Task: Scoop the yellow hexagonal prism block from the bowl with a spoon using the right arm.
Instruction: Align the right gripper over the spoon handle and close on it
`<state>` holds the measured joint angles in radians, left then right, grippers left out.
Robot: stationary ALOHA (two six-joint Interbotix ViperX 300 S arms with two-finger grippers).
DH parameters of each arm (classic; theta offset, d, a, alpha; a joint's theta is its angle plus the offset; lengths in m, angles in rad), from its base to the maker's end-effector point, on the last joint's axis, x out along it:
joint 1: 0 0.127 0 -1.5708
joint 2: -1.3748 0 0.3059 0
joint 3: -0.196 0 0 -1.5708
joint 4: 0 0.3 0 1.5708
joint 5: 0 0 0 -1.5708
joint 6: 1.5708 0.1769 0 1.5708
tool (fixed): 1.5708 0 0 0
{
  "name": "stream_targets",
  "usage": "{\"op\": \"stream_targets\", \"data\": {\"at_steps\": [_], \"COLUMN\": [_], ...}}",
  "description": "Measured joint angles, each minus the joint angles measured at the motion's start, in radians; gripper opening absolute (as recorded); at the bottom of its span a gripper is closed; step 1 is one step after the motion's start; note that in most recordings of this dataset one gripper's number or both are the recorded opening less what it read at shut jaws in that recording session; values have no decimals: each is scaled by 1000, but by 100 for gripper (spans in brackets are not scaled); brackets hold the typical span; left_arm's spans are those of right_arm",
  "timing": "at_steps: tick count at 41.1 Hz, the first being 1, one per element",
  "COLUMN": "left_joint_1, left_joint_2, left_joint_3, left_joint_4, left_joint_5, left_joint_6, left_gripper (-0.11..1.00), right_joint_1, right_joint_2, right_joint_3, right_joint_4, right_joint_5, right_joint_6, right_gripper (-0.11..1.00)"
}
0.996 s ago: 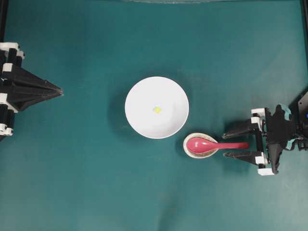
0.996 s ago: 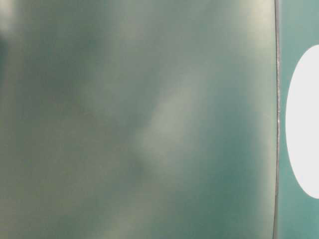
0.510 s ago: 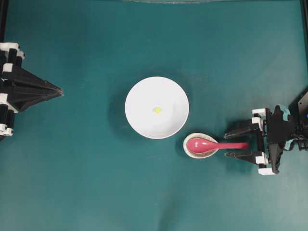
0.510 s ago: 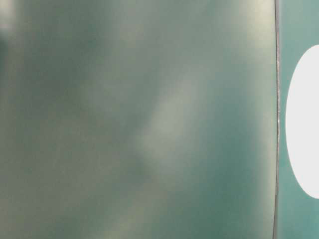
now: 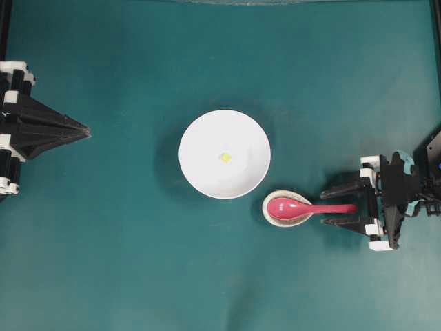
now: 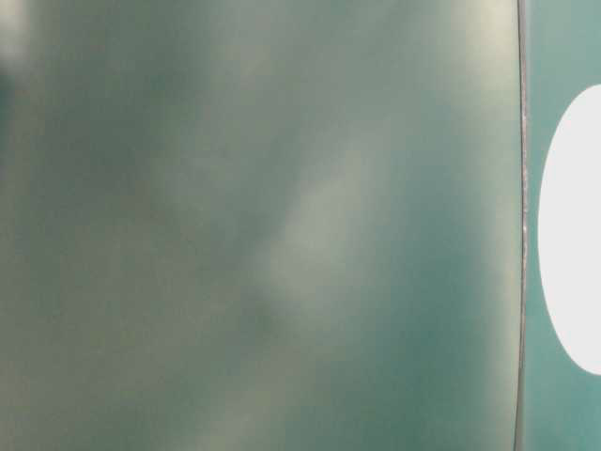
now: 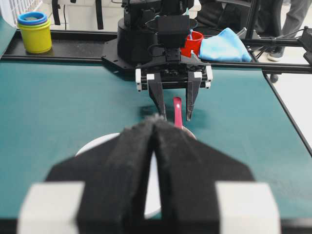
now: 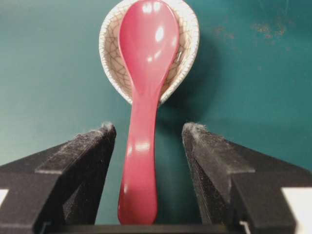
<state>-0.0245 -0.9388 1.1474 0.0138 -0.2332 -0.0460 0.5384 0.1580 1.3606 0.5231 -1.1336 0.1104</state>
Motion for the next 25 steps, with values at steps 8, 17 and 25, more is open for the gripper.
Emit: {"op": "stream_targets", "data": {"at_steps": [8, 17, 25], "left_joint_1": [0, 0, 0], "left_joint_2": [0, -2, -2], "left_joint_3": [0, 0, 0], "left_joint_4": [0, 0, 0], "left_joint_5": [0, 0, 0], "left_joint_6": [0, 0, 0], "left_gripper": [3, 3, 3], "right_joint_1": [3, 3, 3], "right_joint_2": [0, 0, 0], "right_joint_3": [0, 0, -2], "right_joint_4": [0, -2, -2], "right_joint_5": [0, -2, -3], "right_joint_6": [-5, -17, -21], "right_gripper": [61, 61, 61]}}
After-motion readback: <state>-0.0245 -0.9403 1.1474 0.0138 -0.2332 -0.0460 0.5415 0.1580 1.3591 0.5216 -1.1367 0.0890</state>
